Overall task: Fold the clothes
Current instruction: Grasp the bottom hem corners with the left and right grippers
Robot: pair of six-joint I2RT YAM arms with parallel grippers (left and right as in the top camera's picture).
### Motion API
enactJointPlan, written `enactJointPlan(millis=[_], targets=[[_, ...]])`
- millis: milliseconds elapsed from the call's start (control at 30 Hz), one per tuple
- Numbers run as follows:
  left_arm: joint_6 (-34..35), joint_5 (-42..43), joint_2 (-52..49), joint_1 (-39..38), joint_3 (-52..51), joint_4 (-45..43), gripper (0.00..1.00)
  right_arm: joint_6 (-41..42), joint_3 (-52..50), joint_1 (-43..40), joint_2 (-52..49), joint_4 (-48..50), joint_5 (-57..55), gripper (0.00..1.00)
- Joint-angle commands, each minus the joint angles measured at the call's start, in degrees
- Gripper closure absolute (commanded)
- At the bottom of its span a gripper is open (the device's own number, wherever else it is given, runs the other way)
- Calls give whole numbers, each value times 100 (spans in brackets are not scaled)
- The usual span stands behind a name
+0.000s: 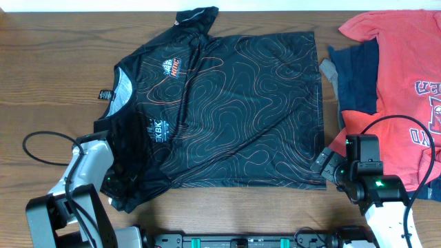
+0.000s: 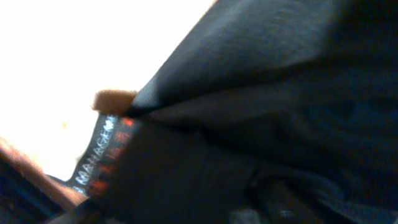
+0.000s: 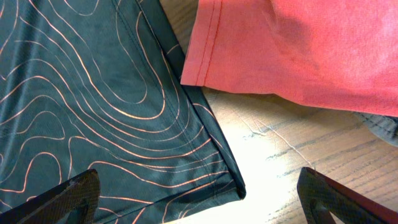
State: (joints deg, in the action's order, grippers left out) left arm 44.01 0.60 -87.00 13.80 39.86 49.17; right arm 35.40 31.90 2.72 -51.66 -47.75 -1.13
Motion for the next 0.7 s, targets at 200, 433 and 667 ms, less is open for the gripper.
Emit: enactJointPlan(millis=[200,433,667], targets=[[-350,-144,-186,44,-199,208,67,59,101,31,0,-92,-83,1],[-1005,466,262,44,157,623,70,105,101,31,-7,-262,-358,16],[-1276,627,1025,44,214,835,70,455,98,31,-319,-544,-787,27]])
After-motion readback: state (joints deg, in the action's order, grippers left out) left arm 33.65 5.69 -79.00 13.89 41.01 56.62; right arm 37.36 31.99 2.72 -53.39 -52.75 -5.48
